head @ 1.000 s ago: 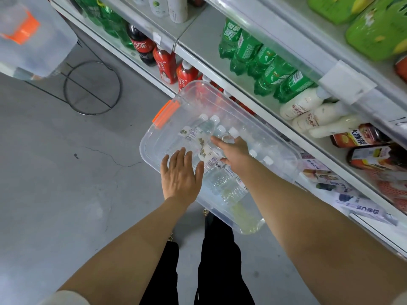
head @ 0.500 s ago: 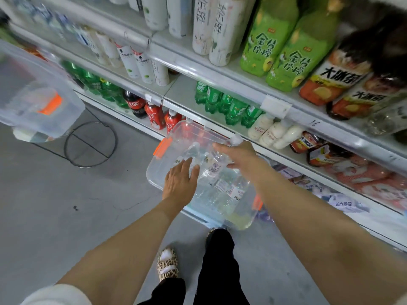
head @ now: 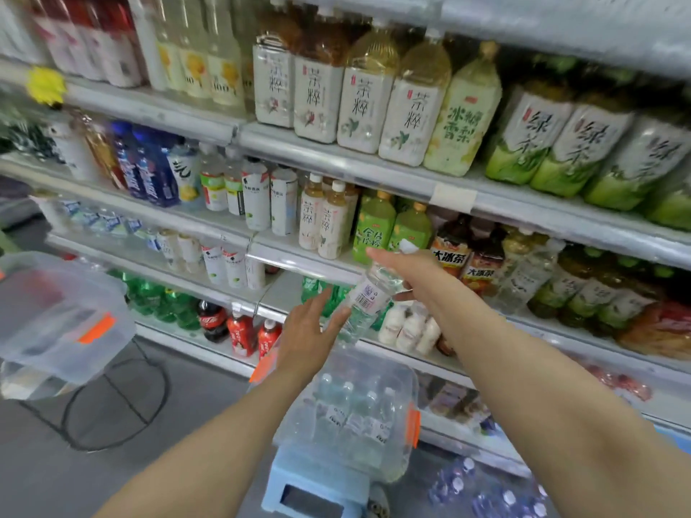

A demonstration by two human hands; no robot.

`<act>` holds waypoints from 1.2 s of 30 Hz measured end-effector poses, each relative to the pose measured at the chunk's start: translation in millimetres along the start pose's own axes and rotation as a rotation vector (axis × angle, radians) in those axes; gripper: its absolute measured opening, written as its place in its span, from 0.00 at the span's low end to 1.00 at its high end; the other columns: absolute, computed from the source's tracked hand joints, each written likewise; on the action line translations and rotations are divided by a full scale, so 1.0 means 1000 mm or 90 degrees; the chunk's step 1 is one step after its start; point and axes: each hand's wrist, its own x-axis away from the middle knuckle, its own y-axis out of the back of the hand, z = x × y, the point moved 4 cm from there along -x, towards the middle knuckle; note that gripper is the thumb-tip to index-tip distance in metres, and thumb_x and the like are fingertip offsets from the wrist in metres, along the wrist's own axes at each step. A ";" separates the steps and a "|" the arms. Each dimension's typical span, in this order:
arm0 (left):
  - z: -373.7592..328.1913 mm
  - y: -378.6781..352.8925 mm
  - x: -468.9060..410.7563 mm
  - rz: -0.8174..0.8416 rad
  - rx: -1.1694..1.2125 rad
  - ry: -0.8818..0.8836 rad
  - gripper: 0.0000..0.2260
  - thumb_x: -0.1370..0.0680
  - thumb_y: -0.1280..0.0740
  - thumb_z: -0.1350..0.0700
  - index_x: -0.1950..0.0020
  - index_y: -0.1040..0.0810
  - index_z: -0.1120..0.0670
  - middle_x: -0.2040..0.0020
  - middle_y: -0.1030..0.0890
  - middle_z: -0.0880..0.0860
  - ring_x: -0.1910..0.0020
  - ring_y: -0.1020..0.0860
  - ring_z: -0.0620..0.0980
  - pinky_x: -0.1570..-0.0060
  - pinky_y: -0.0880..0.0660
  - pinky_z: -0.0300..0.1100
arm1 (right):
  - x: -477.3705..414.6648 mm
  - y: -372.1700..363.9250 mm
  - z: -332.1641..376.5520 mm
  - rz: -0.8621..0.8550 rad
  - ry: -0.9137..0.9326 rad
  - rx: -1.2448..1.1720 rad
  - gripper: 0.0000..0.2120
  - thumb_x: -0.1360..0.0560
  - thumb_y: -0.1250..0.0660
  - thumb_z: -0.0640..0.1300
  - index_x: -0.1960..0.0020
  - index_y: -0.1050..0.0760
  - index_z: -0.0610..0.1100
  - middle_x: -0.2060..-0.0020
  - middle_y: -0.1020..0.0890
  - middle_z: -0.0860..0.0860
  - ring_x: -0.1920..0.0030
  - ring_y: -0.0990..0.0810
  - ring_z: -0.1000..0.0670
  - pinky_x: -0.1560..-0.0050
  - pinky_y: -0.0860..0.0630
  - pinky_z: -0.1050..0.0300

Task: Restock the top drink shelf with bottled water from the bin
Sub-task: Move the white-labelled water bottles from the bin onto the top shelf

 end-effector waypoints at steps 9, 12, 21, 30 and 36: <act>-0.107 0.033 -0.010 -0.015 0.199 -0.144 0.36 0.30 0.35 0.28 0.24 0.38 0.35 0.26 0.31 0.45 0.27 0.34 0.45 0.33 0.36 0.44 | 0.070 0.074 0.106 -0.052 0.104 0.006 0.43 0.41 0.18 0.66 0.36 0.27 0.43 0.40 0.23 0.46 0.43 0.20 0.41 0.75 0.22 0.57; -0.154 0.046 -0.015 -0.047 0.260 -0.198 0.40 0.33 0.33 0.26 0.24 0.42 0.31 0.26 0.34 0.40 0.27 0.35 0.43 0.31 0.35 0.47 | 0.094 0.103 0.146 -0.059 0.147 0.000 0.40 0.41 0.18 0.65 0.39 0.25 0.43 0.47 0.23 0.47 0.52 0.22 0.46 0.65 0.17 0.50; -0.282 0.075 -0.038 -0.097 0.323 -0.353 0.42 0.36 0.25 0.33 0.26 0.42 0.27 0.36 0.34 0.25 0.37 0.33 0.26 0.42 0.34 0.31 | 0.161 0.191 0.238 -0.169 0.325 0.055 0.41 0.43 0.22 0.73 0.42 0.22 0.46 0.62 0.26 0.50 0.66 0.26 0.49 0.67 0.19 0.57; -0.364 0.070 -0.058 0.227 0.651 -0.261 0.43 0.42 0.21 0.33 0.30 0.28 0.42 0.39 0.18 0.47 0.40 0.19 0.49 0.45 0.20 0.49 | 0.171 0.266 0.260 -0.048 0.533 -0.027 0.33 0.30 0.30 0.72 0.34 0.22 0.52 0.39 0.18 0.56 0.34 0.24 0.49 0.35 0.26 0.45; -0.391 0.054 -0.082 0.389 0.772 -0.228 0.45 0.44 0.18 0.36 0.33 0.23 0.56 0.41 0.17 0.58 0.47 0.17 0.56 0.53 0.19 0.50 | 0.148 0.289 0.265 0.073 0.592 -0.113 0.23 0.22 0.30 0.61 0.33 0.21 0.50 0.37 0.17 0.51 0.35 0.19 0.48 0.36 0.23 0.42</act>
